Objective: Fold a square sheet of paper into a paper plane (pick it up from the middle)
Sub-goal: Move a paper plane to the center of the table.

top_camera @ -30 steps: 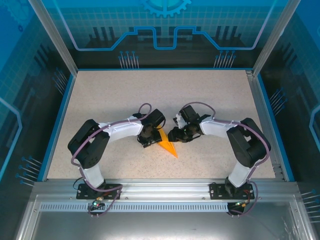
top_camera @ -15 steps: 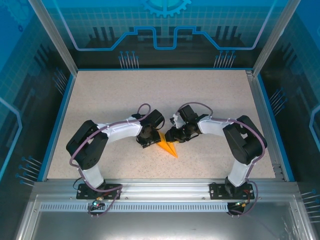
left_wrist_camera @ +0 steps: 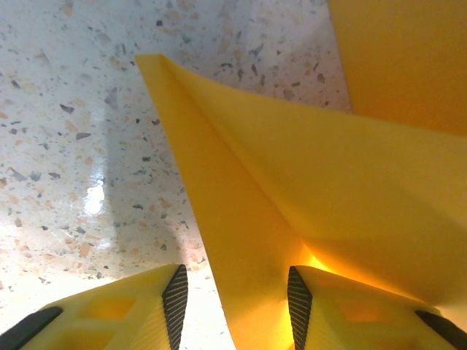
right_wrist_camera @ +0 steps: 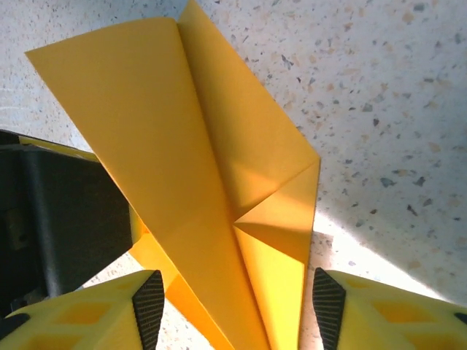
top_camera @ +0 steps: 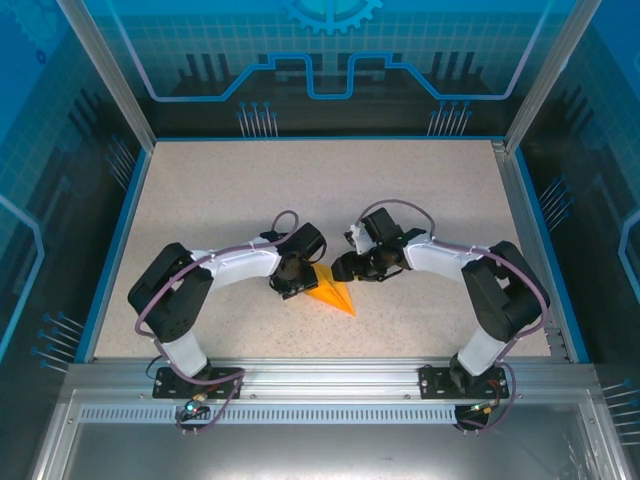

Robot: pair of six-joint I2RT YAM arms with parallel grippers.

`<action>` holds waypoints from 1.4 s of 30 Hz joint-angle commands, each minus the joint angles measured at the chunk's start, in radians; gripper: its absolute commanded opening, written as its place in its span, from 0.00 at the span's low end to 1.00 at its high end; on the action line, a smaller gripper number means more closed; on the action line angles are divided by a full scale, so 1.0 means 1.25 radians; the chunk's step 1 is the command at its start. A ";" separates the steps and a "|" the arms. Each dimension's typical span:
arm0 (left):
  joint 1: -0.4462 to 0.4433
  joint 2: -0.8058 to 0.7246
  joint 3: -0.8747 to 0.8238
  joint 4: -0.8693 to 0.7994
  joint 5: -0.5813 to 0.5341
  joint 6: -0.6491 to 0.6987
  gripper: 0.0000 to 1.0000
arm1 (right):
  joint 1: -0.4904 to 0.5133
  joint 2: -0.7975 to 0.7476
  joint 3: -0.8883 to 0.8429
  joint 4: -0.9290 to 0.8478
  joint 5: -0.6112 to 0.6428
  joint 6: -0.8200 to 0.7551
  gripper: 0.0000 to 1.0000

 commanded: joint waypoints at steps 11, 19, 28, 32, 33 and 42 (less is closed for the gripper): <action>-0.001 -0.031 -0.013 -0.005 -0.022 -0.007 0.45 | 0.017 0.020 -0.018 0.040 -0.141 -0.013 0.59; -0.001 -0.044 -0.029 0.005 -0.027 -0.017 0.45 | 0.049 -0.010 -0.037 -0.005 -0.134 -0.080 0.59; -0.002 -0.054 -0.036 0.015 -0.027 -0.016 0.46 | 0.089 0.027 0.007 -0.037 -0.015 -0.093 0.54; -0.001 -0.055 -0.034 0.017 -0.026 -0.019 0.46 | 0.096 0.039 0.026 -0.062 0.023 -0.107 0.53; -0.001 -0.056 -0.036 0.018 -0.026 -0.021 0.46 | 0.096 0.042 0.030 -0.065 0.026 -0.111 0.53; -0.001 -0.095 -0.062 0.033 -0.031 -0.029 0.46 | 0.121 0.076 0.064 -0.090 0.067 -0.130 0.48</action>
